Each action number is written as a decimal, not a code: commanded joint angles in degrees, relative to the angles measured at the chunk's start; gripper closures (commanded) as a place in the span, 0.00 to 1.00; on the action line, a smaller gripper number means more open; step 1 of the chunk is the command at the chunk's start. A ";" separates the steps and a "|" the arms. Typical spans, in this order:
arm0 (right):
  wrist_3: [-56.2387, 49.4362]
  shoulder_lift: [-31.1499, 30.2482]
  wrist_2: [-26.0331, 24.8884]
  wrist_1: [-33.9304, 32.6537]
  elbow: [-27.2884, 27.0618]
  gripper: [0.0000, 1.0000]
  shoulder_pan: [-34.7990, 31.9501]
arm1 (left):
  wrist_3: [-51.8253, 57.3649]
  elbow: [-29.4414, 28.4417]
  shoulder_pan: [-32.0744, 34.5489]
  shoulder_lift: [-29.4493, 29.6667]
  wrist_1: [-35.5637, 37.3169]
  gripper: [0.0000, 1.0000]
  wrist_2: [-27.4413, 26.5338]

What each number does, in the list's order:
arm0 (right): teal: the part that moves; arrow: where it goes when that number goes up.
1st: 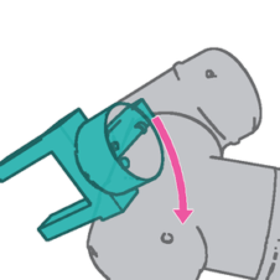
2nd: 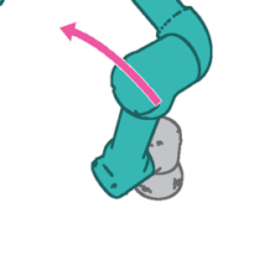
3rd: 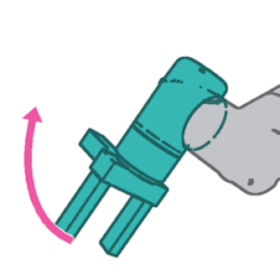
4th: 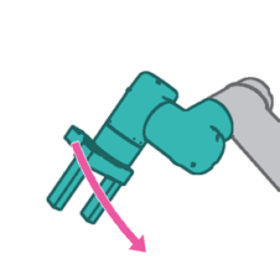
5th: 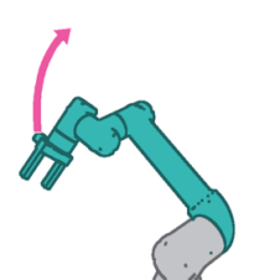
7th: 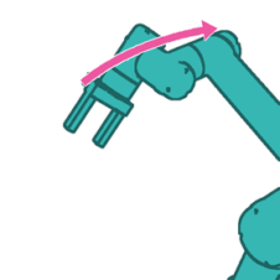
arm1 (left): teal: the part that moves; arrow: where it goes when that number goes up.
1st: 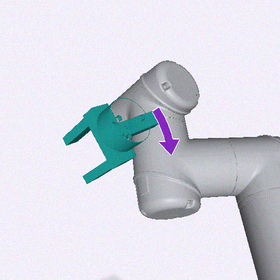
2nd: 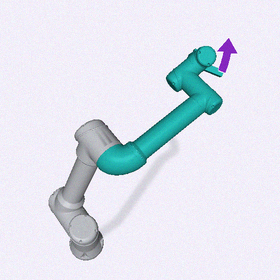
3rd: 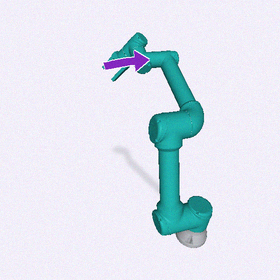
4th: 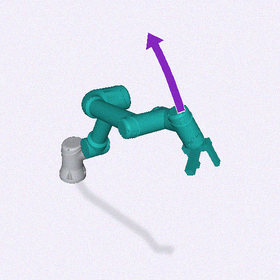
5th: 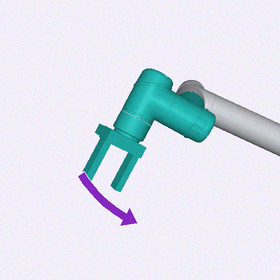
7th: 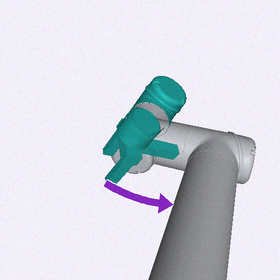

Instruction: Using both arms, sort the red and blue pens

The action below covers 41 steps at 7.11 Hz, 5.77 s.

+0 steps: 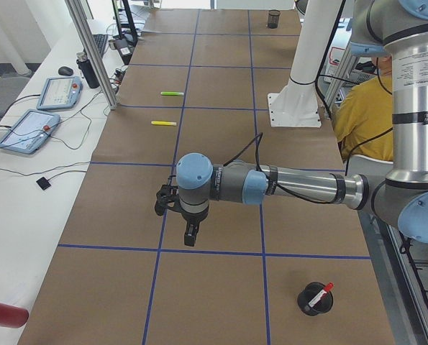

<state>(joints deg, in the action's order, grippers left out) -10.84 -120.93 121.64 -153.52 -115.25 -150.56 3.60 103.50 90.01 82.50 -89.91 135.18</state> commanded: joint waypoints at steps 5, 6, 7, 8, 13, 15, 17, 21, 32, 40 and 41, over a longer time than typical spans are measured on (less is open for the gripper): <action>-0.15 0.26 5.98 -1.17 11.36 1.00 -0.17 | 0.00 0.04 -0.09 -0.23 0.00 0.00 0.00; -0.06 0.26 6.33 -0.91 12.14 1.00 -0.08 | 0.00 0.04 -0.09 -0.24 0.00 0.00 0.00; -0.06 0.35 6.50 -0.82 12.50 1.00 0.01 | 0.00 0.04 -0.09 -0.24 0.00 0.00 0.00; -0.49 0.35 6.50 -0.82 12.50 1.00 0.01 | 0.00 0.04 -0.09 -0.24 0.00 0.00 0.00; -0.76 2.28 5.98 5.13 16.80 0.85 -0.26 | 0.00 0.39 -0.09 -0.24 -0.09 0.00 0.09; -0.67 2.11 6.24 6.39 17.60 0.29 -0.43 | 0.00 0.39 -0.09 -0.24 -0.09 0.00 0.09; -5.75 1.84 5.89 6.30 17.51 0.00 -0.43 | 0.00 0.39 -0.09 -0.24 -0.09 0.00 0.09; -5.77 4.73 6.24 6.65 15.67 0.00 0.09 | 0.00 0.39 -0.09 -0.24 0.00 0.00 0.09; 7.22 21.04 19.20 57.37 16.02 0.00 49.70 | -0.17 -0.05 -0.62 -0.76 0.35 0.00 1.05; 14.27 28.74 8.10 57.63 13.74 0.00 67.86 | -0.70 0.30 -3.87 1.44 0.97 0.00 -2.82; 13.83 28.56 8.78 57.98 14.00 0.00 67.77 | -0.53 0.21 -3.87 1.17 0.70 0.00 -2.64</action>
<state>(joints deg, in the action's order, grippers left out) 3.30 -92.18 130.51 -95.85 -101.38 -82.83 2.94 103.75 86.26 83.78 -89.02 132.58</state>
